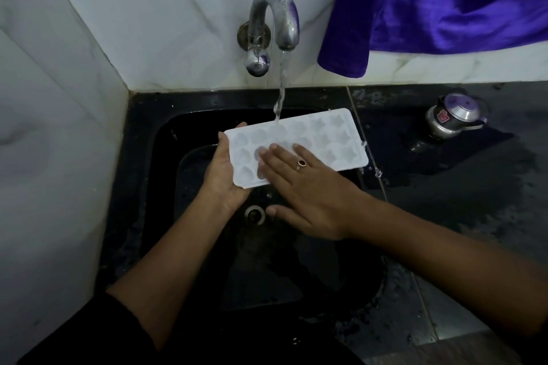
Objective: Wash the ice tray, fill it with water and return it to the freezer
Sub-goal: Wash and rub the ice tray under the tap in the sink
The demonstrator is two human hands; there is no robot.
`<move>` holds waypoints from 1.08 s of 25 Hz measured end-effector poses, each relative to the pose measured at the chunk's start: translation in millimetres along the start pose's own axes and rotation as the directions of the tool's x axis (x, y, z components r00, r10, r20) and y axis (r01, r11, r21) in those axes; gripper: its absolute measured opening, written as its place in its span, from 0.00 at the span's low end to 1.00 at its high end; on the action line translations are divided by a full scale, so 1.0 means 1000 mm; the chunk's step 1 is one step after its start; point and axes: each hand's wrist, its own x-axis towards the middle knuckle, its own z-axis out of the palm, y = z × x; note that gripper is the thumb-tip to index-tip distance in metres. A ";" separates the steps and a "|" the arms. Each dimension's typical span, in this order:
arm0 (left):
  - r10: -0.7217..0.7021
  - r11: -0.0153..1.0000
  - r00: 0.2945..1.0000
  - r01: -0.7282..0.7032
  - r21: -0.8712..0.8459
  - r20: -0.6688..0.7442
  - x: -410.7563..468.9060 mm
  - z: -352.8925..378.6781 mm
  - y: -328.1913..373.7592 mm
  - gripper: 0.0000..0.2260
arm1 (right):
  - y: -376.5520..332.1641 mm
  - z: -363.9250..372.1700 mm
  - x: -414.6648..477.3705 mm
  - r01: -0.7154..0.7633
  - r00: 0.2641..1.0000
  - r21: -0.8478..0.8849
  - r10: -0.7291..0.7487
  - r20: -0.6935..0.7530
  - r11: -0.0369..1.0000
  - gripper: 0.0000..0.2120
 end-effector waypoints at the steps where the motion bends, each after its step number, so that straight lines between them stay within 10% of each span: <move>1: -0.014 1.000 1.000 0.014 0.003 -0.001 0.000 0.001 -0.002 0.31 | 0.004 -0.002 0.003 0.006 1.000 0.002 -0.006 -0.009 1.000 0.38; 12: -0.012 0.997 0.999 0.015 0.075 -0.046 0.010 0.021 -0.012 0.29 | 0.016 -0.014 0.022 -0.146 0.986 0.057 0.150 -0.067 0.988 0.37; 27: 0.111 0.994 0.985 -0.109 0.021 -0.129 -0.001 0.029 -0.017 0.27 | 0.021 -0.014 0.019 0.066 0.993 0.093 -0.056 -0.105 0.994 0.33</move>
